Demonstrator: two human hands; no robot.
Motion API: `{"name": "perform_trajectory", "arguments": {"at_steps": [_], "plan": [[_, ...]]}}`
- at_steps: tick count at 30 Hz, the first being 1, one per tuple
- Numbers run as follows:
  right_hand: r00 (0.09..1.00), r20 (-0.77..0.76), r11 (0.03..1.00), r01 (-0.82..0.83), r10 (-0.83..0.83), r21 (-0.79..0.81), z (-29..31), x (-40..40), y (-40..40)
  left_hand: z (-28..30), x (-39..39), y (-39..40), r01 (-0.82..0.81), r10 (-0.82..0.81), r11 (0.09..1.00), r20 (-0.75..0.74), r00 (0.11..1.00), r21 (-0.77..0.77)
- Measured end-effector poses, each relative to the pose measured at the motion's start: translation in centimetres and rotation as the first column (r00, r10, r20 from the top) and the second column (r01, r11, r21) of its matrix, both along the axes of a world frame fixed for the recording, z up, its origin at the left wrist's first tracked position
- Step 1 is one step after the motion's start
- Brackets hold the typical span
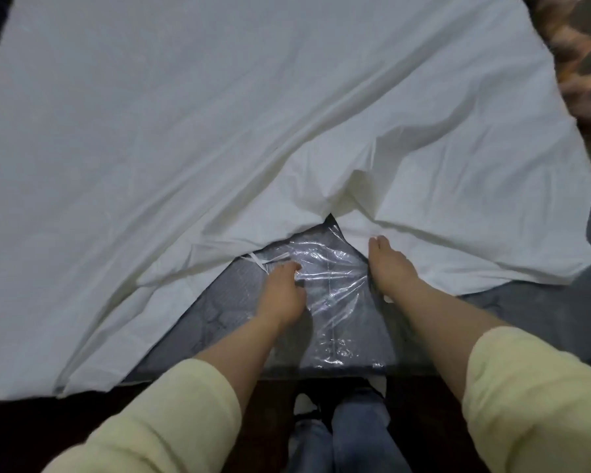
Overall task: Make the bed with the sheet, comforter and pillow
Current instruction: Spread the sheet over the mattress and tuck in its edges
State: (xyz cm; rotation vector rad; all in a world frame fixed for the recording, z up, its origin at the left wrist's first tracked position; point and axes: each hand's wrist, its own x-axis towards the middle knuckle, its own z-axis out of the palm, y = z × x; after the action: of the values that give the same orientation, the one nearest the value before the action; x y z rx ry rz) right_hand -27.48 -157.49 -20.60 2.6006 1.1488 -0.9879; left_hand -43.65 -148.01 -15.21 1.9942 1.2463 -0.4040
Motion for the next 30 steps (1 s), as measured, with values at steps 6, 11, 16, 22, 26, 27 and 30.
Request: {"name": "perform_trajectory", "arguments": {"at_steps": [6,11,16,22,26,27,30], "plan": [[0.990,-0.070,0.992,0.123,-0.120,0.035,8.4,0.9,-4.7,2.8,0.2,-2.9,0.229,-0.221,0.961,-0.068,0.973,0.152],[0.967,-0.203,0.968,0.191,-0.156,0.162,18.7,0.5,-9.6,8.9,3.5,-7.6,0.472,-0.458,0.832,-0.119,0.881,0.290],[0.986,-0.169,0.989,0.024,0.000,0.144,24.8,2.6,-13.5,13.0,6.4,-9.9,0.508,-0.503,0.795,-0.109,0.857,0.332],[0.920,0.214,0.941,-0.299,0.328,-0.157,28.7,9.1,-23.5,18.3,8.3,-19.8,0.429,-0.421,0.903,0.203,0.884,0.006],[0.917,0.150,0.889,-0.302,0.369,-0.344,29.4,12.6,-33.0,20.0,10.4,-31.2,0.410,-0.364,0.824,0.189,0.912,-0.391],[0.919,0.117,0.865,-0.303,0.376,-0.399,28.8,13.0,-35.1,19.9,10.7,-33.3,0.393,-0.361,0.790,0.162,0.918,-0.470],[0.948,-0.028,0.764,-0.274,0.318,-0.584,26.4,13.2,-38.9,19.5,10.6,-36.9,0.409,-0.479,0.662,0.066,0.876,-0.628]]}}
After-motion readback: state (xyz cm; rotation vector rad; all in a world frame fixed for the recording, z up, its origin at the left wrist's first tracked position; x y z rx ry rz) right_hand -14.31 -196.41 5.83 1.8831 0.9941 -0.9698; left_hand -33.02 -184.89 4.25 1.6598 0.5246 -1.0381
